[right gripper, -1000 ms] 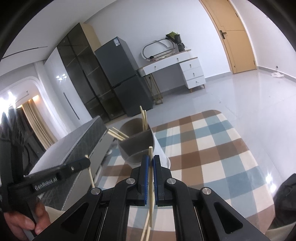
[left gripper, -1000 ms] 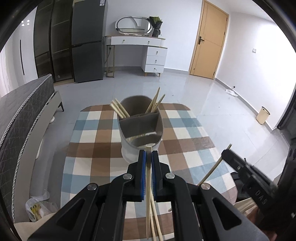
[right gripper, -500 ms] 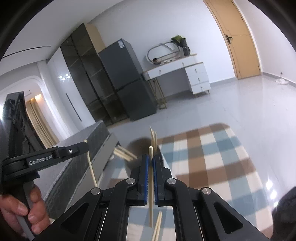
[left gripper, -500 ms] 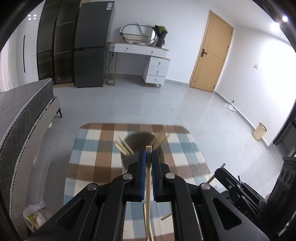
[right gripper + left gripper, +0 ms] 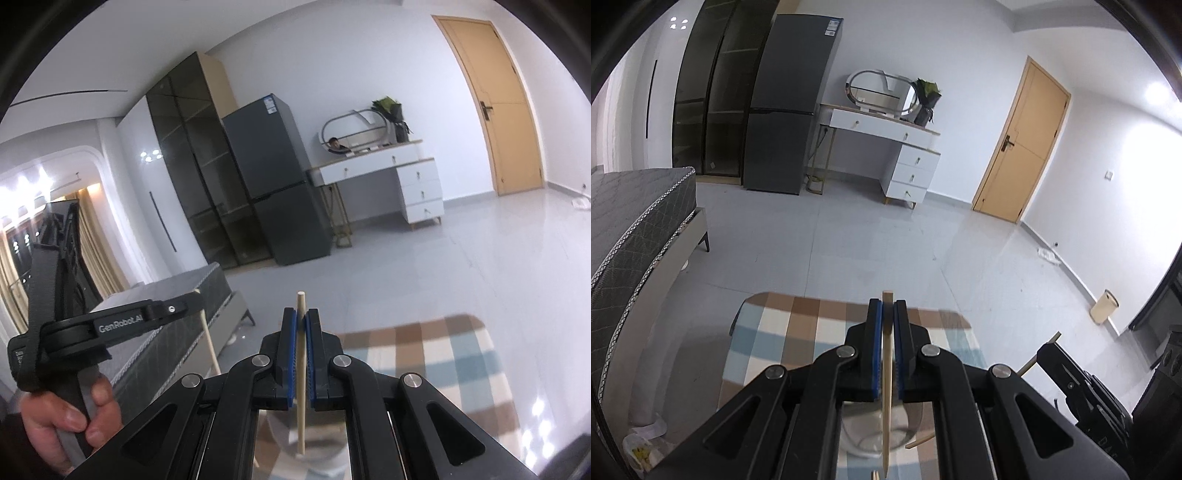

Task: Organize utensils
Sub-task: 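Carry both held chopsticks over the caddy and lower them into its opening, then open both tools to release the chopsticks into the caddy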

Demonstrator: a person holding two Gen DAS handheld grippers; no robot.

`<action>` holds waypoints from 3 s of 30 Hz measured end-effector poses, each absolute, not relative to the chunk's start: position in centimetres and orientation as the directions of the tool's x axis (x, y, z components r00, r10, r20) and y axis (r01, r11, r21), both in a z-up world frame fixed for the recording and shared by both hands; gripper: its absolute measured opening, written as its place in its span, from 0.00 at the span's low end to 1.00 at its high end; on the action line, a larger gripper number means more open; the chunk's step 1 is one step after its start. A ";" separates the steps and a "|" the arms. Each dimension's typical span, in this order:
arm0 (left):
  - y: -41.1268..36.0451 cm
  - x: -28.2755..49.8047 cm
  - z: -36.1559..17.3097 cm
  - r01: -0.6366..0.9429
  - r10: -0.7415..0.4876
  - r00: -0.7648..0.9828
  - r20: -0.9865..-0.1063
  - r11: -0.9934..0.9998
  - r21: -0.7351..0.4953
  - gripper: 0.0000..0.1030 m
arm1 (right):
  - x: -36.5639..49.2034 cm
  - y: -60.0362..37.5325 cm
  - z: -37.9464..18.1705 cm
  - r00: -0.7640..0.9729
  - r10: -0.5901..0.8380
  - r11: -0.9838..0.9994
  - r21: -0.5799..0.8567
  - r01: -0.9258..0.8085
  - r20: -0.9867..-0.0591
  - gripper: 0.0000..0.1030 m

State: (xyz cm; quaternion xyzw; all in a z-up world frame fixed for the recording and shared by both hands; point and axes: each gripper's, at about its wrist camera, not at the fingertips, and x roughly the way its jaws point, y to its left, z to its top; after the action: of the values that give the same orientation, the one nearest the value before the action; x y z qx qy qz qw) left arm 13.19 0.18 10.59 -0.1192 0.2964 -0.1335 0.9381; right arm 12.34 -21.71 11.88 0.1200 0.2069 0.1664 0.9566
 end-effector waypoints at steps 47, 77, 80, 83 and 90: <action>1.1 16.8 7.1 0.202 -0.339 0.825 -0.452 0.924 -0.325 0.02 | 17.9 -18.0 8.2 0.818 0.386 0.922 0.137 -0.363 -0.426 0.04; 0.1 5.7 6.0 0.119 -0.234 0.718 -0.655 0.969 -0.216 0.63 | 6.8 -23.4 3.8 0.765 0.389 0.916 0.304 -0.261 -0.514 0.54; -0.3 3.8 6.6 0.126 -0.234 0.723 -0.650 0.970 -0.209 0.63 | 4.9 -23.6 4.1 0.778 0.379 0.919 0.301 -0.254 -0.501 0.62; -0.7 2.5 7.2 0.133 -0.234 0.722 -0.651 0.970 -0.202 0.64 | 3.4 -24.0 4.4 0.791 0.376 0.918 0.308 -0.249 -0.482 0.63; -0.6 -1.8 8.4 0.123 -0.238 0.727 -0.645 0.968 -0.220 0.73 | -0.4 -24.7 5.0 0.827 0.369 0.917 0.310 -0.250 -0.424 0.74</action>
State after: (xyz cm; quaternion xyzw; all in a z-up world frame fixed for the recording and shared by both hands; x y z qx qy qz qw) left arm -1.80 -0.63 8.40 -0.0810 0.3567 -0.0975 0.9256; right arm -0.39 -24.67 5.00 0.1215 0.2446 0.1634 0.9480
